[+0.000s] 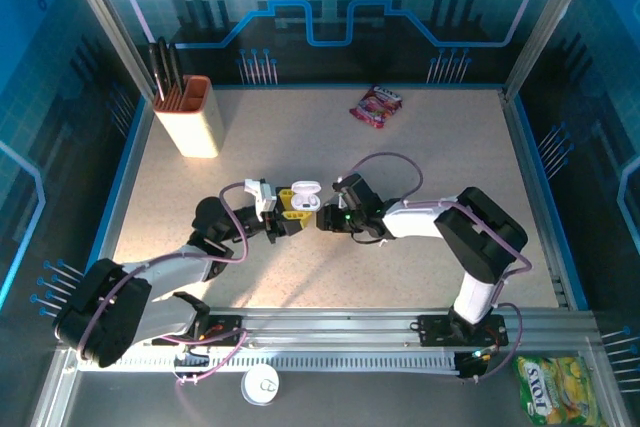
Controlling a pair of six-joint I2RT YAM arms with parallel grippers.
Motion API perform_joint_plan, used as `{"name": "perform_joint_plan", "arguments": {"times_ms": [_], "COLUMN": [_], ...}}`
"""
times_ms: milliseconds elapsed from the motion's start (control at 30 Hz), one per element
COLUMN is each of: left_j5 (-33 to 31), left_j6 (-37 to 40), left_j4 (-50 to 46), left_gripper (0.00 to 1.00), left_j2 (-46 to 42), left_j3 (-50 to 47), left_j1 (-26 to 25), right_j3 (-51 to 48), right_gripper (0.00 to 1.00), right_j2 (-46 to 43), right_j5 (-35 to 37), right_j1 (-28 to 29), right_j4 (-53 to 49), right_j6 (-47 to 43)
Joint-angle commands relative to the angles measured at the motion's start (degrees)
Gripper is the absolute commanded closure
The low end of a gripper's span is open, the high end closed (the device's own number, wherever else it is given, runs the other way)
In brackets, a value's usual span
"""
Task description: Insert the wireless bluetooth earbuds into the charging case
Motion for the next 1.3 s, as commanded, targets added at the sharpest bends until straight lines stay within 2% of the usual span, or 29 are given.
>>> {"name": "perform_joint_plan", "arguments": {"times_ms": [0, 267, 467, 833, 1267], "left_j5": [-0.6, -0.5, -0.3, 0.3, 0.2], "left_j6": [1.4, 1.4, 1.1, 0.7, 1.0], "left_j4": [0.5, 0.5, 0.9, 1.4, 1.2], "left_gripper": [0.6, 0.6, 0.6, 0.6, 0.6], "left_j2": [-1.0, -1.0, -0.5, 0.4, 0.6], "left_j3": [-0.6, -0.7, -0.5, 0.3, 0.2], "left_j1": [0.4, 0.3, 0.3, 0.3, 0.3], "right_j3": [4.0, 7.4, 10.2, 11.9, 15.7], "right_gripper": [0.55, 0.57, 0.65, 0.63, 0.68], "right_j2": [3.3, 5.6, 6.9, 5.3, 9.3], "right_j5": [2.8, 5.3, 6.8, 9.9, 5.5], "right_j1": [-0.4, -0.8, -0.8, -0.9, -0.9], "right_j4": [0.1, -3.8, -8.0, -10.6, -12.1], "right_j6": [-1.3, -3.3, -4.3, -5.6, -7.0]}}
